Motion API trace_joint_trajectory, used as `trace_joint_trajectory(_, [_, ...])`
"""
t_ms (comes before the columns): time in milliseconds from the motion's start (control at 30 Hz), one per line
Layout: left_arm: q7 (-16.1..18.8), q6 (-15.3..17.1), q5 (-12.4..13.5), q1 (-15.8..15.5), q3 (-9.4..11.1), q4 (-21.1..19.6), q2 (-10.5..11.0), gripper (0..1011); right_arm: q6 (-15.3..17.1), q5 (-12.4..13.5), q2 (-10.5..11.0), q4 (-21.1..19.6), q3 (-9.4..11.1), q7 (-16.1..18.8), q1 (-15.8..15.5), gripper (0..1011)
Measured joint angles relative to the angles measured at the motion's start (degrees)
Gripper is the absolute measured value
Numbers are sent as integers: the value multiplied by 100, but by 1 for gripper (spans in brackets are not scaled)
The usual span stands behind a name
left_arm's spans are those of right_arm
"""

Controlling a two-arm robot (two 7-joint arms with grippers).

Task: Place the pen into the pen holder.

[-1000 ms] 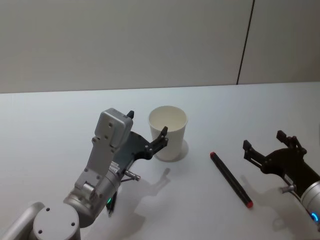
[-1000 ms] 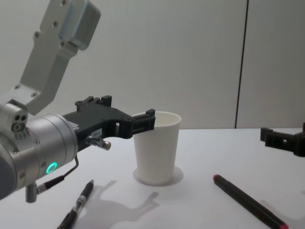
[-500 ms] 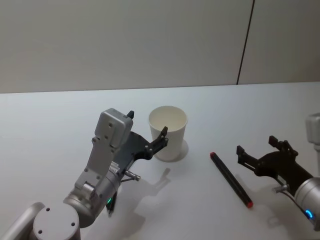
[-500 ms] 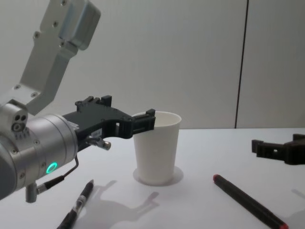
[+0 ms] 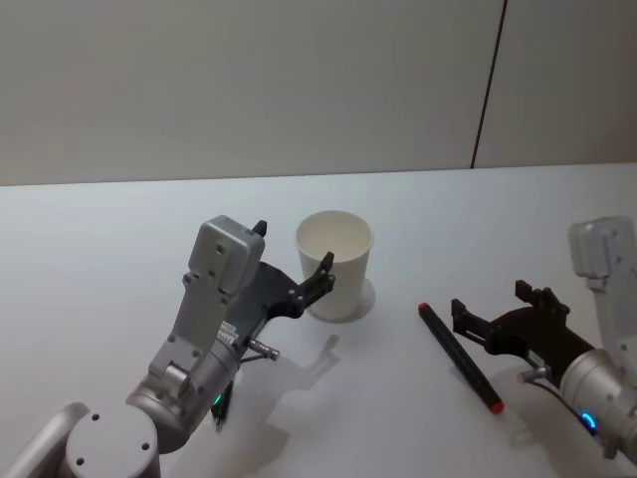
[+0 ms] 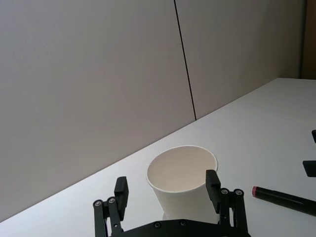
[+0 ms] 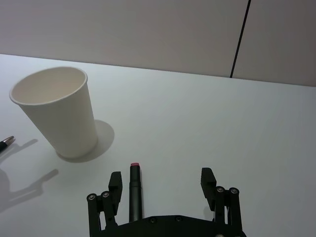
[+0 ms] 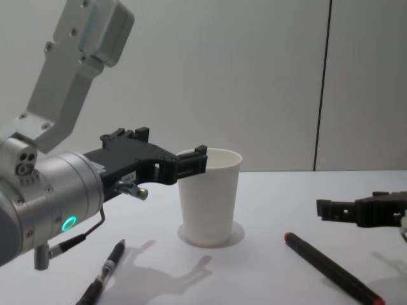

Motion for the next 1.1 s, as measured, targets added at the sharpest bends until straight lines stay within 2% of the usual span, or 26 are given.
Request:
trace_joint_trajectory(533, [0,0,0,0,0,0,0,1000,607,-70,-276,9,-117,-253,144,1001])
trace_joint_trajectory(1100, [0,0,0,0,0,0,0,1000,1112,-105,-473,187,-189,-307,266,1001])
